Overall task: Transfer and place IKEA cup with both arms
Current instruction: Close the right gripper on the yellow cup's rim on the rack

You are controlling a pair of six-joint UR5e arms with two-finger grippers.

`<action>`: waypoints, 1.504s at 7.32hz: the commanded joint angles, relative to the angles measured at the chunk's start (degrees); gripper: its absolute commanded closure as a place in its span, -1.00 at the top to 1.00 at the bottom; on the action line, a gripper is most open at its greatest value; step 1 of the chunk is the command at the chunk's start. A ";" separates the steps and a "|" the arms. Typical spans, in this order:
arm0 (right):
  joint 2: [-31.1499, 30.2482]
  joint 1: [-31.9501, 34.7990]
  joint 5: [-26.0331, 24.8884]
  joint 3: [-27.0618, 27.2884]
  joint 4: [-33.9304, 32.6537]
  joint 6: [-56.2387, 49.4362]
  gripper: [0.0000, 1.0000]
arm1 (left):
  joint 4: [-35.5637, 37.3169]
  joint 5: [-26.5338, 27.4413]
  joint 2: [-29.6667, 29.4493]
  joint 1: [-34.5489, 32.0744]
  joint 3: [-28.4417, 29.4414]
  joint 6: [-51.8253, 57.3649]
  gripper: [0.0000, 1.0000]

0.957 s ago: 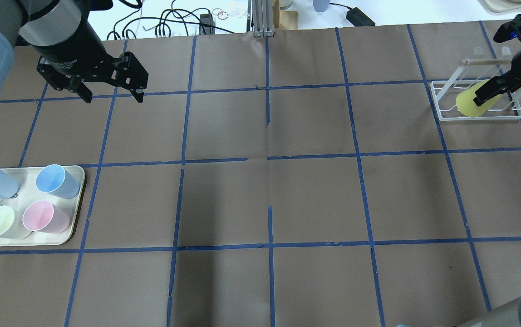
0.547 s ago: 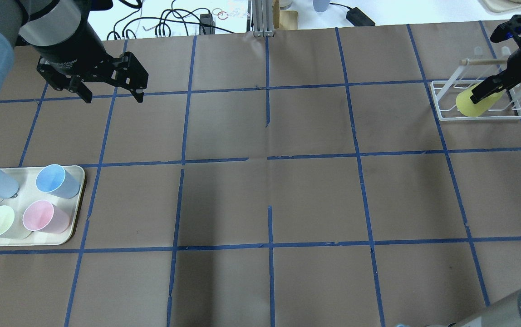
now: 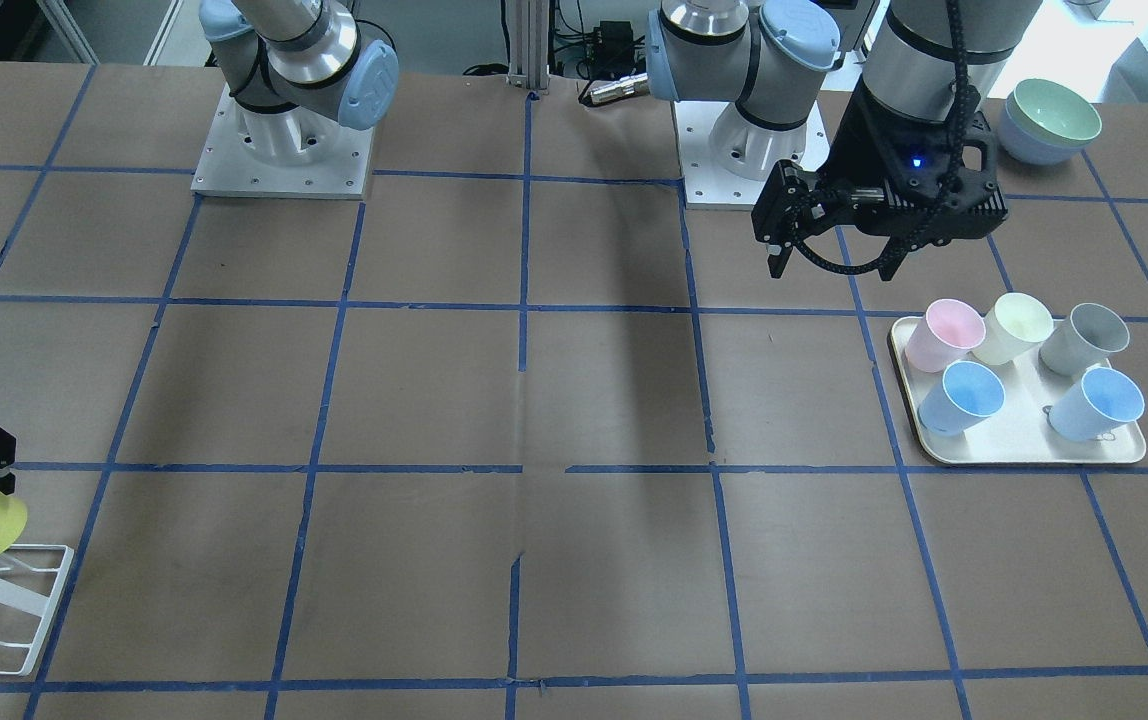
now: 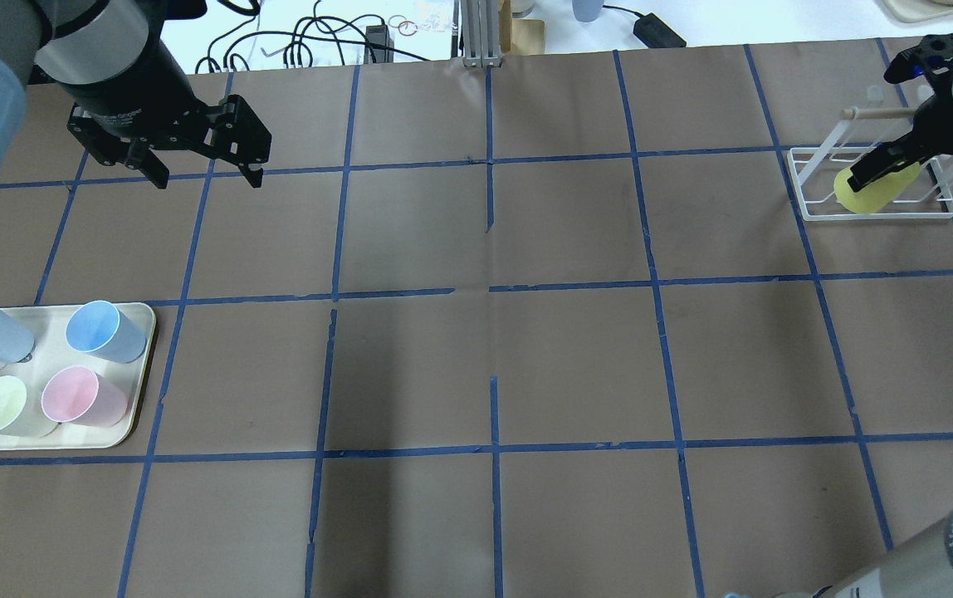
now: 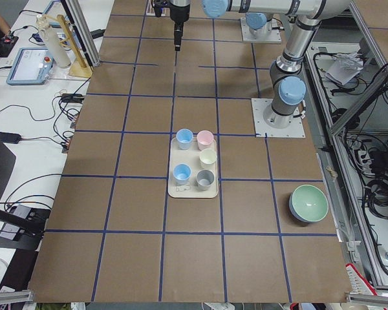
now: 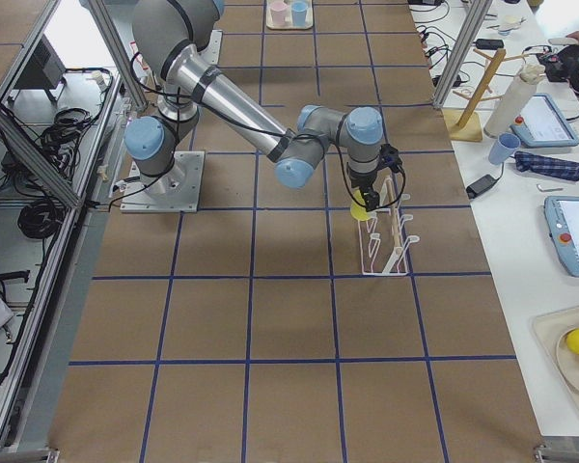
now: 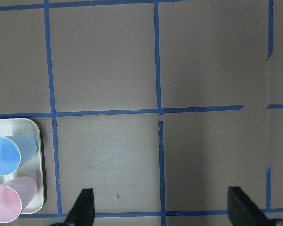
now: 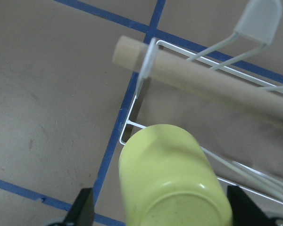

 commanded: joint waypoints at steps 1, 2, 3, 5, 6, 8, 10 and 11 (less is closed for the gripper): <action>-0.21 0.01 -0.22 -0.10 0.22 -0.07 1.00 | -0.01 0.00 0.00 0.00 0.00 0.00 1.00; -0.38 0.01 -0.83 -0.19 0.40 -0.08 1.00 | -0.01 0.00 0.00 0.00 0.00 0.00 1.00; -0.39 0.01 -0.83 -0.19 0.57 -0.08 0.99 | -0.01 0.00 0.00 0.00 0.00 0.00 1.00; -0.39 0.01 -0.92 -0.19 0.75 -0.08 0.69 | -0.01 0.00 0.00 0.00 0.00 0.00 1.00; -0.39 -0.07 -0.92 -0.19 0.84 -0.08 0.47 | -0.01 0.00 0.00 0.00 0.00 0.00 1.00; -0.47 -0.07 -1.01 -0.19 0.84 -0.16 -0.26 | -0.01 0.00 0.00 0.00 0.00 0.00 1.00; -0.56 -0.07 -1.10 -0.28 0.93 -0.16 -0.76 | -0.01 0.00 0.00 0.00 0.00 0.00 1.00; -1.69 0.01 -1.10 -0.45 0.93 -0.16 -0.77 | -0.01 0.00 0.00 0.00 0.00 0.00 1.00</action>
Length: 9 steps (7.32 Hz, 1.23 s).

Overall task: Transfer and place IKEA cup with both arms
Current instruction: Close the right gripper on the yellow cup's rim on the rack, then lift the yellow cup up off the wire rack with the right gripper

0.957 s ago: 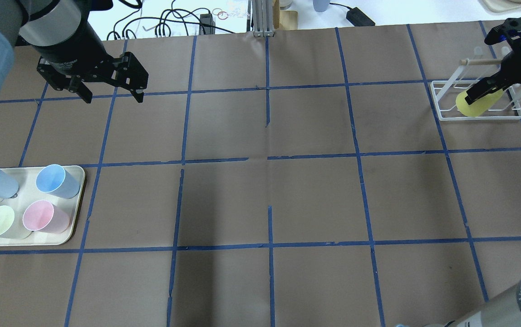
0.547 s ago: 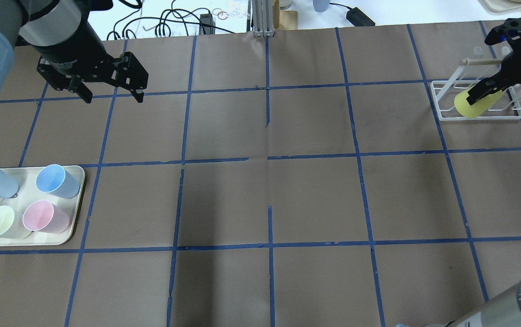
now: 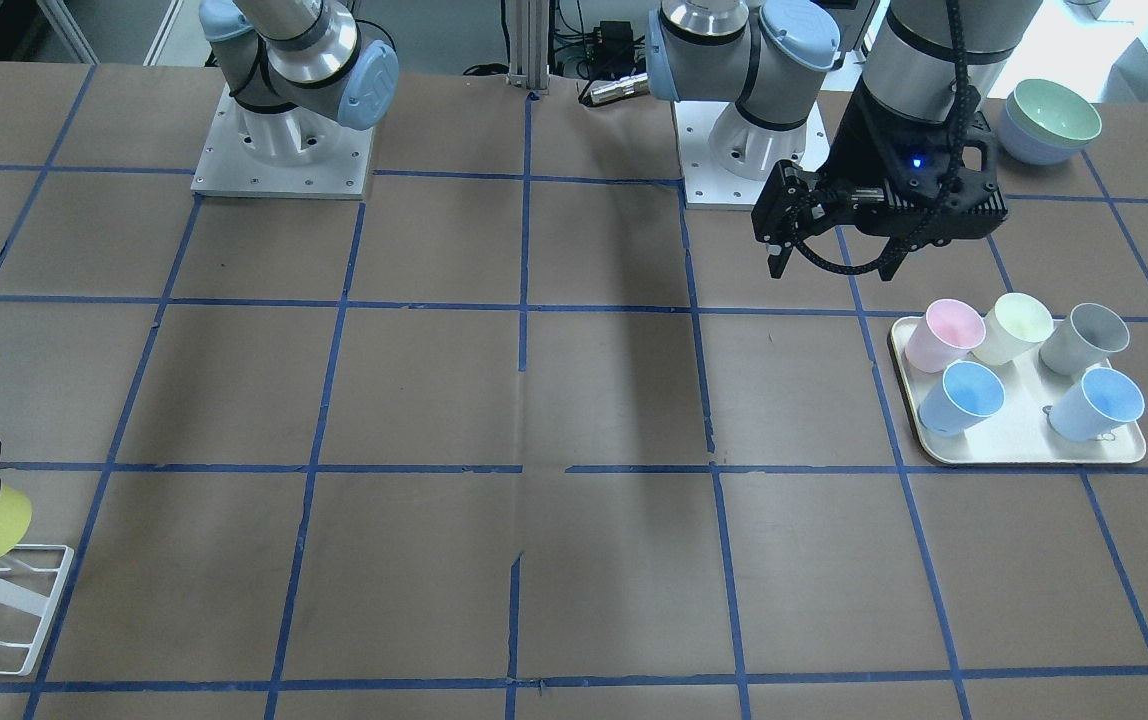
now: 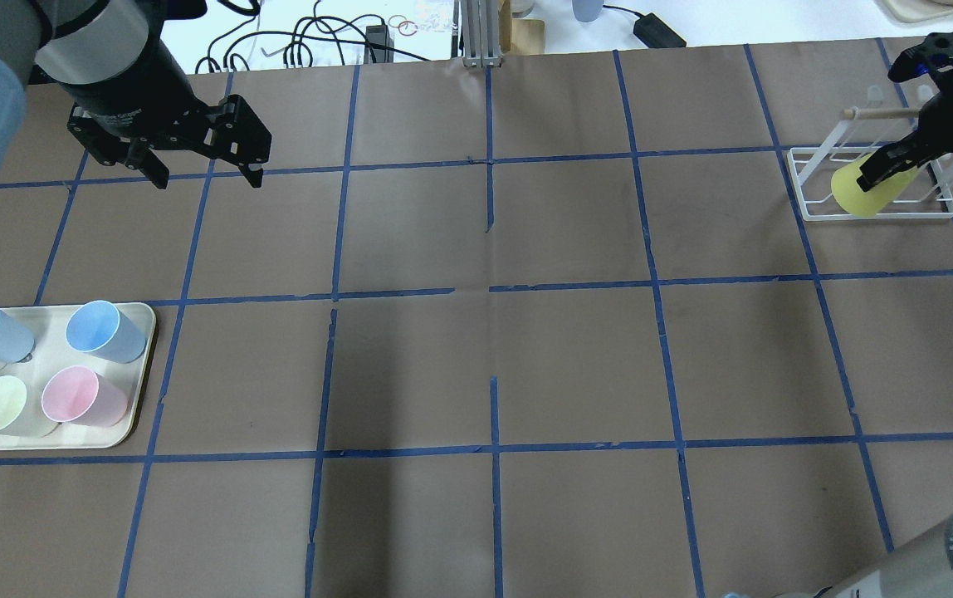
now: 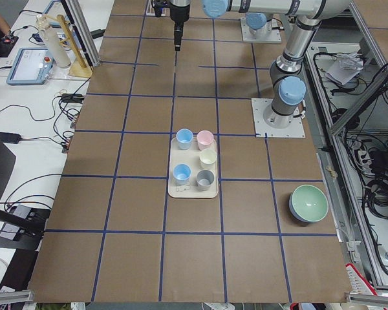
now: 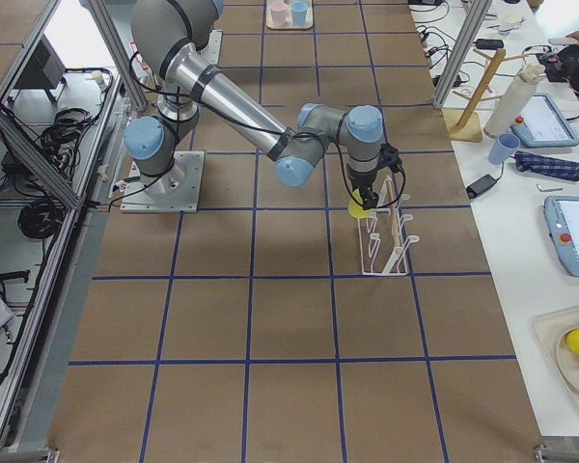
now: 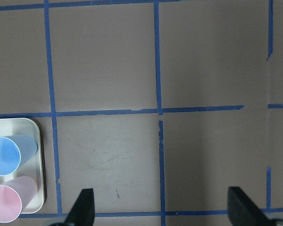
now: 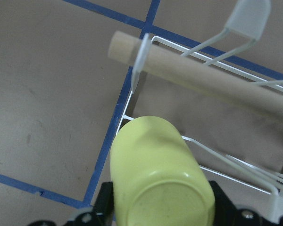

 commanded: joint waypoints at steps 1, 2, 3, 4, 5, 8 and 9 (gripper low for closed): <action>-2.55 0.08 -0.03 -0.14 0.99 -0.01 -0.78 | 0.00 0.00 0.00 0.00 0.00 0.00 1.00; -4.74 0.08 -0.29 -0.22 3.52 -0.09 -0.78 | 0.00 0.00 0.00 0.00 -0.09 0.00 1.00; -6.42 0.08 -3.51 -0.22 3.72 -0.53 -0.79 | 0.00 0.00 0.00 0.00 0.00 0.00 1.00; -7.74 -0.01 -4.24 -0.22 4.07 -1.93 -0.81 | 0.00 0.00 0.00 0.00 -0.09 0.00 1.00; -9.23 0.08 -4.34 -0.22 4.60 -2.11 -0.80 | 0.00 0.00 0.00 0.09 -0.09 0.09 1.00; -17.13 0.34 -3.64 -0.05 11.87 -2.11 -0.80 | 0.00 0.00 0.00 0.35 0.00 0.09 1.00; -19.16 2.43 -0.76 0.13 14.94 -1.77 -0.82 | -0.09 -0.44 0.09 0.87 0.00 0.35 1.00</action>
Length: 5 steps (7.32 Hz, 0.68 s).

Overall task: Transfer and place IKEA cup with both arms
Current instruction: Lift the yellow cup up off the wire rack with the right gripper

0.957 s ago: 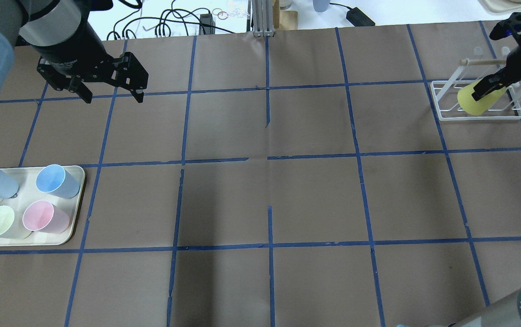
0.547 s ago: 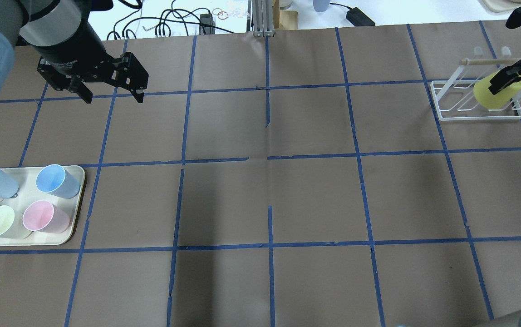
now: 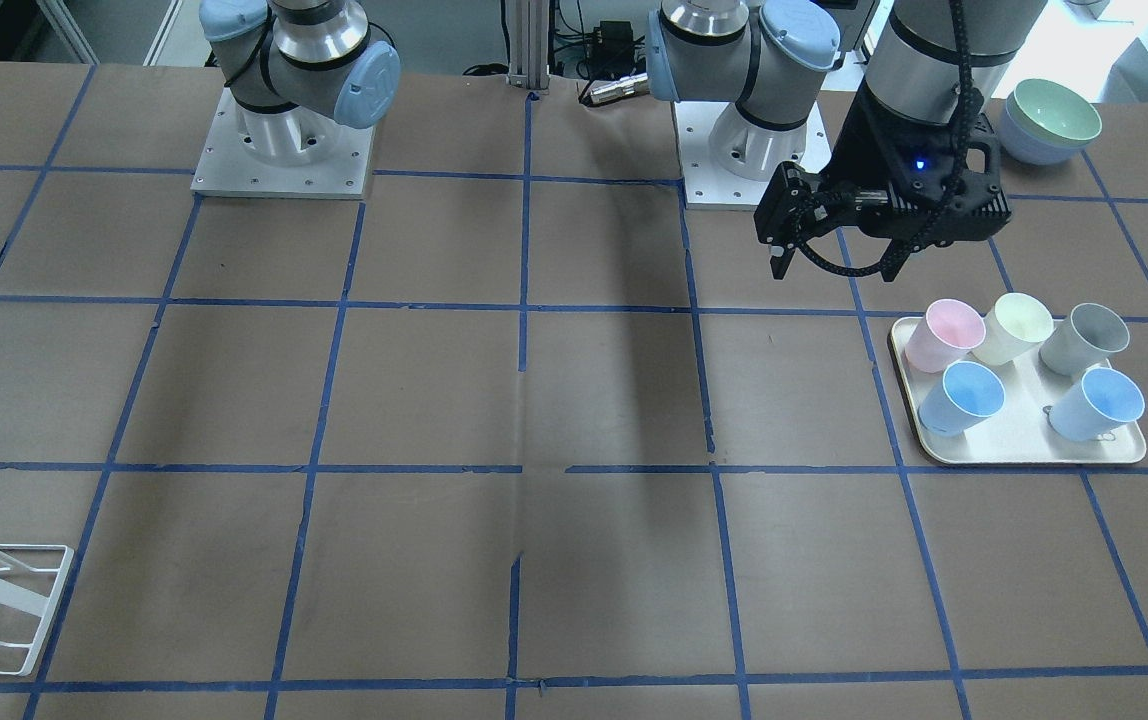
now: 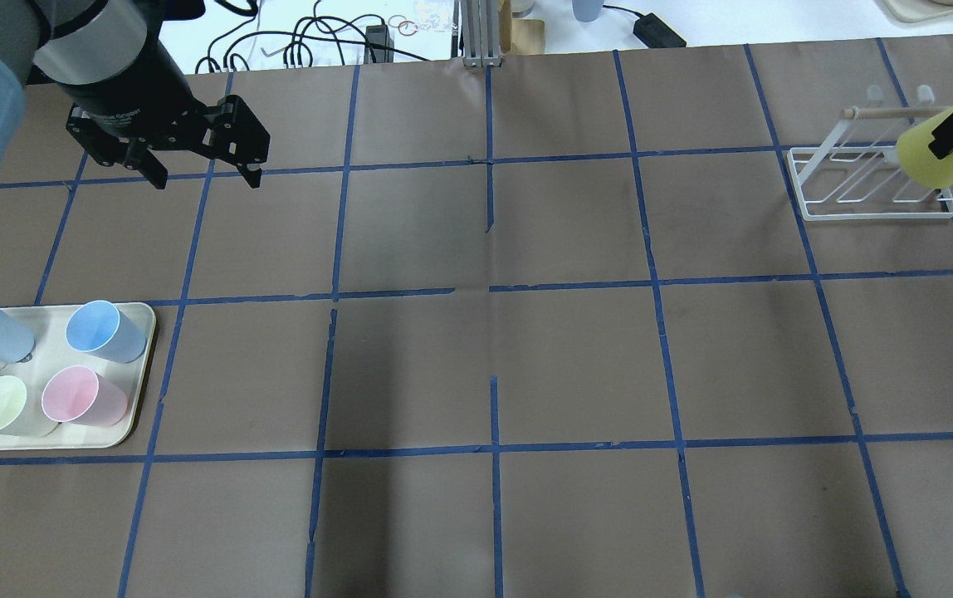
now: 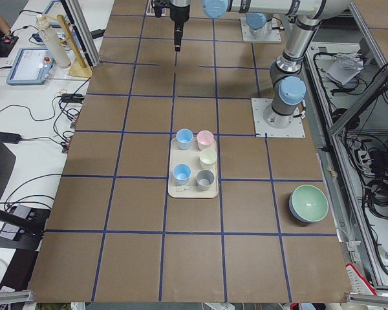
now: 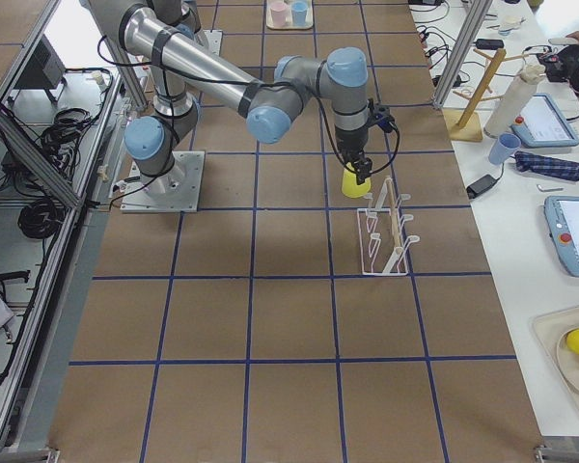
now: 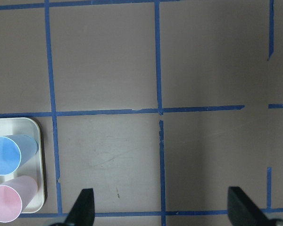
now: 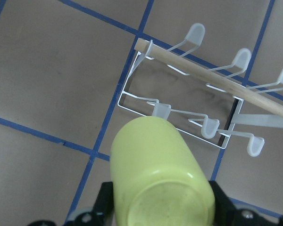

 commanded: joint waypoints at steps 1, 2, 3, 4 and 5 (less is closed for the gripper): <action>-3.35 5.03 6.90 0.11 6.73 0.96 -0.82 | -0.42 -1.29 0.06 2.58 0.04 2.22 1.00; -3.44 9.50 10.86 0.11 9.29 4.71 -0.84 | -0.77 -5.13 0.06 4.69 -0.05 4.85 1.00; -3.35 14.24 15.95 0.11 10.70 11.54 -0.85 | -2.08 -8.13 0.06 6.71 -0.13 5.40 1.00; -3.01 19.34 19.74 0.11 10.20 19.52 -0.86 | -3.05 -11.03 0.06 8.64 -1.09 7.50 1.00; -3.00 24.00 23.43 0.11 9.93 27.00 -0.93 | -3.14 -15.23 0.32 10.23 -2.49 8.65 1.00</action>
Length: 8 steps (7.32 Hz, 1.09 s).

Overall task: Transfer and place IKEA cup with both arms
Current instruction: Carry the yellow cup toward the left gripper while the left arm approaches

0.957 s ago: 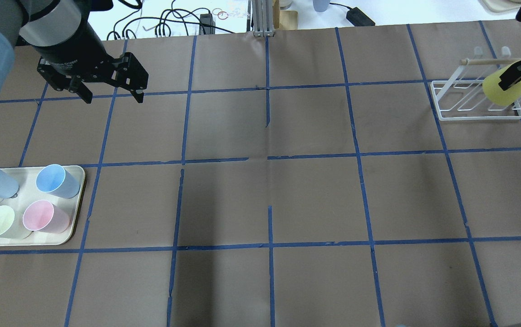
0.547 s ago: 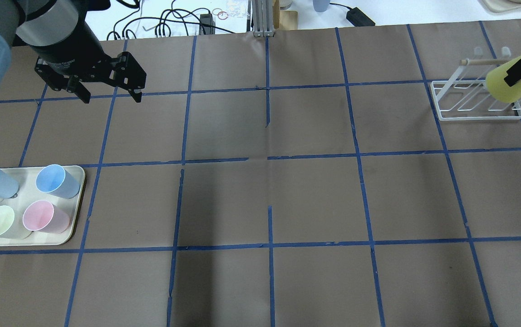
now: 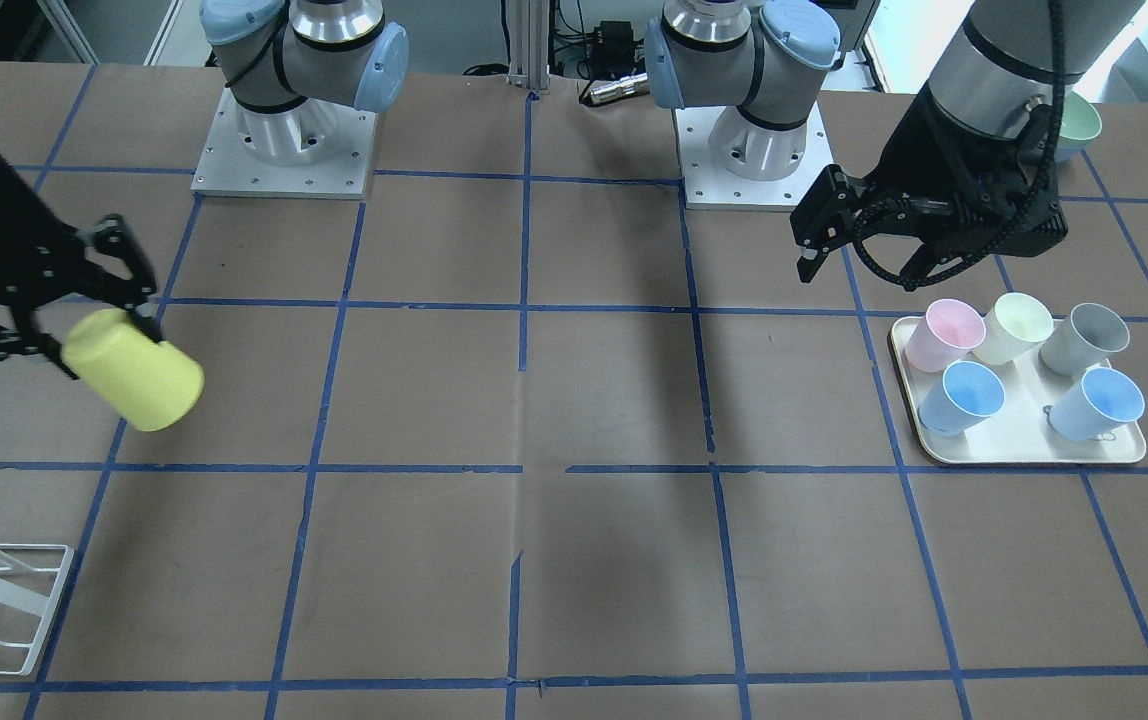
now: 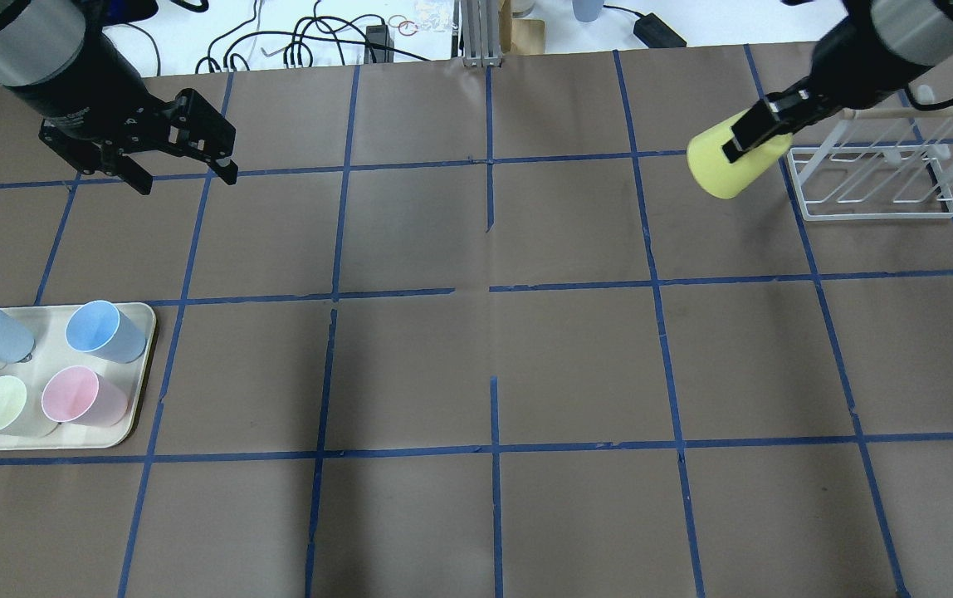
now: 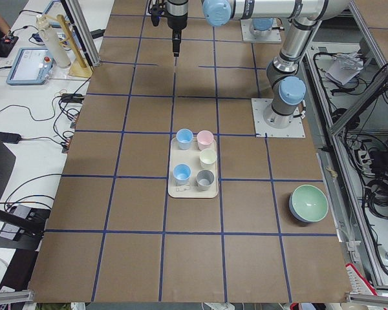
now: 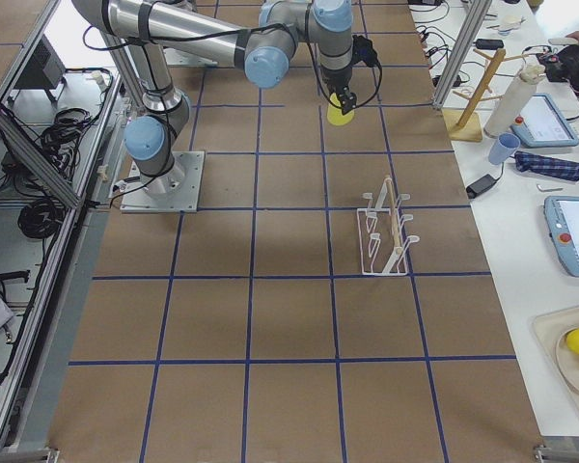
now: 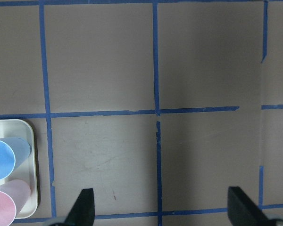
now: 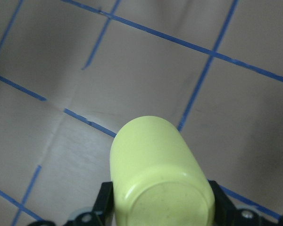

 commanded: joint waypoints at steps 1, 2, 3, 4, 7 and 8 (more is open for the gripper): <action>-0.15 7.72 10.80 -0.09 0.04 12.83 -0.93 | -0.76 -9.27 0.19 3.49 -2.83 2.25 1.00; -0.07 7.73 20.69 0.00 0.13 15.83 -0.93 | -0.76 -16.10 0.28 4.37 -4.67 2.51 1.00; 0.19 7.73 27.75 0.00 0.47 18.90 -0.93 | -0.76 -22.00 0.36 4.64 -6.78 2.51 1.00; 0.28 7.73 36.18 0.69 0.74 20.67 -0.93 | -0.68 -28.50 0.36 4.65 -8.89 2.43 1.00; 1.33 6.86 54.65 2.97 2.05 24.91 -0.93 | -0.67 -48.07 0.63 3.95 -12.42 1.47 1.00; 1.69 6.33 59.94 4.73 2.15 24.91 -0.93 | -0.59 -51.64 0.19 4.55 -12.34 2.16 1.00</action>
